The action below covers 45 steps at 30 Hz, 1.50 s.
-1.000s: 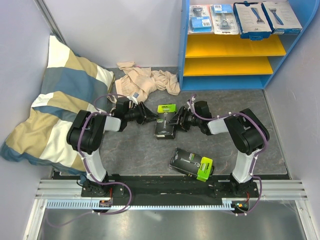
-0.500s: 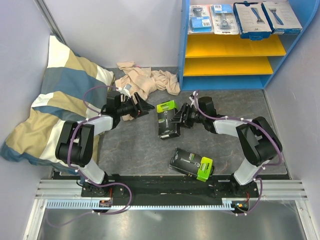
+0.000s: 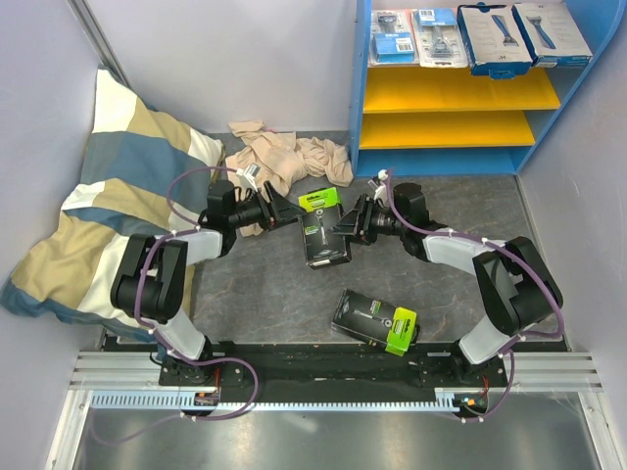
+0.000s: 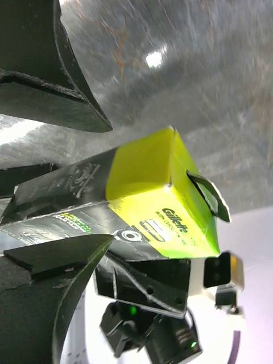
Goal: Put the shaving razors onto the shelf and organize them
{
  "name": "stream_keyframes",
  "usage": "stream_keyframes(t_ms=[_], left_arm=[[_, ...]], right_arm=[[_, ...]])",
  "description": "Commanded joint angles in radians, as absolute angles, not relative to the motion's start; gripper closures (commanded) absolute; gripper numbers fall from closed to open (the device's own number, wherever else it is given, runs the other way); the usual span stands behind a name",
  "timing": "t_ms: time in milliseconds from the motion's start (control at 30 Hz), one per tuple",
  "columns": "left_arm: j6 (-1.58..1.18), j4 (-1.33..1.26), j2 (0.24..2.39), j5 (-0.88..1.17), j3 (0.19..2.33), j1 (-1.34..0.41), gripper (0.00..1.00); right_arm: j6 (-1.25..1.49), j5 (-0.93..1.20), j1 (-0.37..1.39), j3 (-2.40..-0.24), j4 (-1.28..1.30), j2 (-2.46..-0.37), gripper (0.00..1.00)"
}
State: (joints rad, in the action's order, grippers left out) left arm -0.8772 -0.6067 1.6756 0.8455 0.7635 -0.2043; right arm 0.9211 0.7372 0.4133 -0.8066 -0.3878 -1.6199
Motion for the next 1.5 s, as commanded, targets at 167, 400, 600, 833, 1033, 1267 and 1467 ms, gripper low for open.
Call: stream_keyframes(t_ms=[167,400,600,833,1033,1267,1467], left_arm=[[-0.934,-0.741,1.741,0.949,0.772,-0.242,0.22],[-0.982,-0.837,1.767,1.005,0.772,-0.282,0.32],[-1.127,-1.072,1.813,1.032,0.750,-0.287,0.63],[-1.317,-1.316,1.878,1.003,0.772,-0.285,0.73],[-1.434,-1.428,1.888,0.917,0.795,-0.285,0.77],[-1.376,-1.290,1.766,0.755,0.752,-0.287,0.82],[-1.348,-1.156,1.658,0.608,0.736,-0.290,0.85]], right_arm=[[0.980,0.834,0.436,-0.857,-0.569,-1.569,0.56],[0.979,0.856,0.462,-0.882,-0.565,-1.603,0.55],[0.928,0.773,0.465,-0.884,-0.473,-1.606,0.46],[0.931,0.600,0.462,-0.851,-0.403,-1.533,0.23],[0.925,0.473,0.460,-0.801,-0.350,-1.408,0.07],[0.876,0.302,0.457,-0.764,-0.193,-1.249,0.02],[0.910,0.204,0.451,-0.684,-0.184,-1.092,0.02]])
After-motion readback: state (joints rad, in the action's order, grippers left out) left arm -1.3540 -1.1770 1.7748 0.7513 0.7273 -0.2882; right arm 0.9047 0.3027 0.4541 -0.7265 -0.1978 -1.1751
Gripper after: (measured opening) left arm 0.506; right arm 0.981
